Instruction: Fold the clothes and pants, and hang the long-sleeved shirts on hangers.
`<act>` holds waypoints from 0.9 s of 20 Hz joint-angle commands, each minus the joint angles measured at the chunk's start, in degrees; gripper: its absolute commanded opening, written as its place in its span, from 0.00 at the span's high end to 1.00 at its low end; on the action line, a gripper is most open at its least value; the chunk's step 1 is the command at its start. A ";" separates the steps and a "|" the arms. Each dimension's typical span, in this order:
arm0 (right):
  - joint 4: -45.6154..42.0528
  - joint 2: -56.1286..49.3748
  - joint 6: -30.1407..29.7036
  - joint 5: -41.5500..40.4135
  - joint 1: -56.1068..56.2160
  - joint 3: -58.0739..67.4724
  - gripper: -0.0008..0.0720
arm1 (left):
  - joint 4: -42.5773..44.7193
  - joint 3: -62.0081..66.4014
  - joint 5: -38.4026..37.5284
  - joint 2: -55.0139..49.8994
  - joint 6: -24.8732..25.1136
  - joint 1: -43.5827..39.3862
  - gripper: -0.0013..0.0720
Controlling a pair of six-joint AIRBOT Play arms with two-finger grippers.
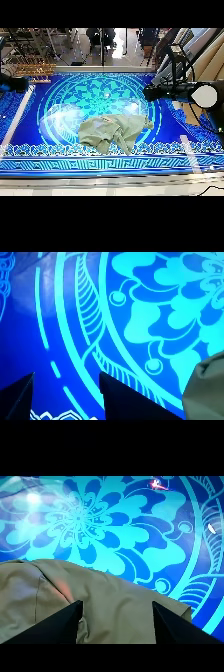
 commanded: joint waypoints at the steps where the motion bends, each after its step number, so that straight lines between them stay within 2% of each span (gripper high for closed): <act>1: 0.02 -0.04 0.02 0.02 -0.02 0.02 0.31 | 0.35 -0.02 -1.20 -0.07 -7.82 3.13 0.43; 3: 0.02 -0.04 0.02 0.02 -0.02 0.02 0.31 | 0.44 -0.02 -2.34 -0.11 -9.90 5.27 0.43; 7: 0.02 -0.04 0.02 0.02 -0.02 0.02 0.31 | 0.48 -0.20 -6.73 -1.42 -9.86 8.11 0.43; 10: 0.00 -0.04 0.02 0.02 -0.02 0.02 0.31 | -0.31 -1.95 -6.93 -3.78 -9.42 8.85 0.42; 11: 0.00 -0.04 0.00 0.02 -0.02 0.02 0.31 | -3.15 -2.12 -7.04 -5.29 -6.32 8.85 0.24; 12: 0.61 -0.07 1.01 -1.22 -0.02 0.02 0.31 | -8.33 -2.12 -7.48 -6.80 -2.64 8.76 0.00; 14: 4.63 0.02 2.08 -7.21 0.04 0.04 0.31 | -23.04 -2.14 -9.25 -9.42 3.65 7.93 0.03; 15: 6.23 0.02 1.53 -7.76 0.04 0.44 0.31 | -28.15 -2.14 -9.05 -10.19 4.59 6.69 0.12; 16: 5.33 0.02 -1.95 -8.26 0.02 1.29 0.33 | -29.05 -2.14 -8.87 -10.47 5.81 4.70 0.20; 17: 1.38 0.02 -3.85 -8.35 -0.17 2.40 0.49 | -27.19 -2.14 -9.11 -10.34 6.34 1.86 0.20; 18: -3.74 0.15 -5.84 -6.08 -0.79 3.69 0.80 | -24.79 -2.16 -9.01 -10.01 6.32 -1.11 0.21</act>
